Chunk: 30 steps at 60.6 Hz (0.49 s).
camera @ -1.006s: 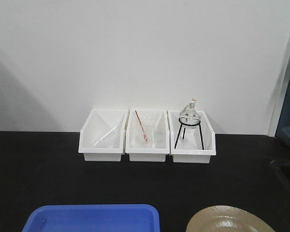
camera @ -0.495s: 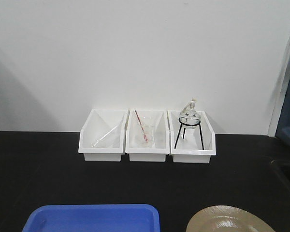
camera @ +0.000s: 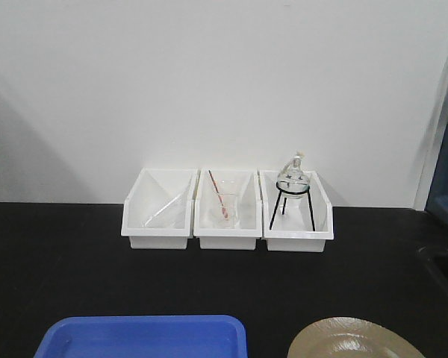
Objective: Place disk in tray to left cabinet
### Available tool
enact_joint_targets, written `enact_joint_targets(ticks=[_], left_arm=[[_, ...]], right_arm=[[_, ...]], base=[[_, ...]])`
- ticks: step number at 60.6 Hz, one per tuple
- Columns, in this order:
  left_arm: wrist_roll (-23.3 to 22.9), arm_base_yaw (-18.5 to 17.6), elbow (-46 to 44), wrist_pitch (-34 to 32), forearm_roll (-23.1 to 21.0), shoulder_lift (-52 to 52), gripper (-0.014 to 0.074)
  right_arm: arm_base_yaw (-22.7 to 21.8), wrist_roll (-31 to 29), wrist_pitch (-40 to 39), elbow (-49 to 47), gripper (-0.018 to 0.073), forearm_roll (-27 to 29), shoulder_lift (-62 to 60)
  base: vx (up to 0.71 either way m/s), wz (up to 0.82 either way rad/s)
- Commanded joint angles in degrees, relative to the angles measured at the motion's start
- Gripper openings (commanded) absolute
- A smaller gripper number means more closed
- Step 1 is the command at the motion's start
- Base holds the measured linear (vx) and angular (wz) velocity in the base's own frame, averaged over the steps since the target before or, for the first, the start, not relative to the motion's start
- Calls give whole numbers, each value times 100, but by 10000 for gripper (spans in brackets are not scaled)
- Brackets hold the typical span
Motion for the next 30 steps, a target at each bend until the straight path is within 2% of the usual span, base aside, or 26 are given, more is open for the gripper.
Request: enact_joint_targets(ticks=[1, 5, 10, 15, 20, 30], left_arm=[[-23, -28, 66, -887, -72, -88, -7], [-117, -28, 46, -1292, -72, -88, -6], [-476, -28, 25, -2020, -72, -88, -6], [-644, -28, -208, -2507, -72, -88, -6], [-630, -28, -697, -2352, -65, -77, -6], [-406, -28, -2022, -1145, -47, 304, -6]], right_arm=[[-22, 34, -806, 98, -6, -30, -70], [-22, 50, -1312, 39, -6, 0, -70], [-22, 50, -1775, -223, -6, 0, -70], [-22, 50, -1598, -691, -6, 6, -42], [-22, 50, -1068, -1404, -5, 100, 113], [-22, 0, 157, -2658, -1, 60, 870]], base=[[0, 0], [0, 0], [0, 0], [0, 0], [0, 0], [0, 0]])
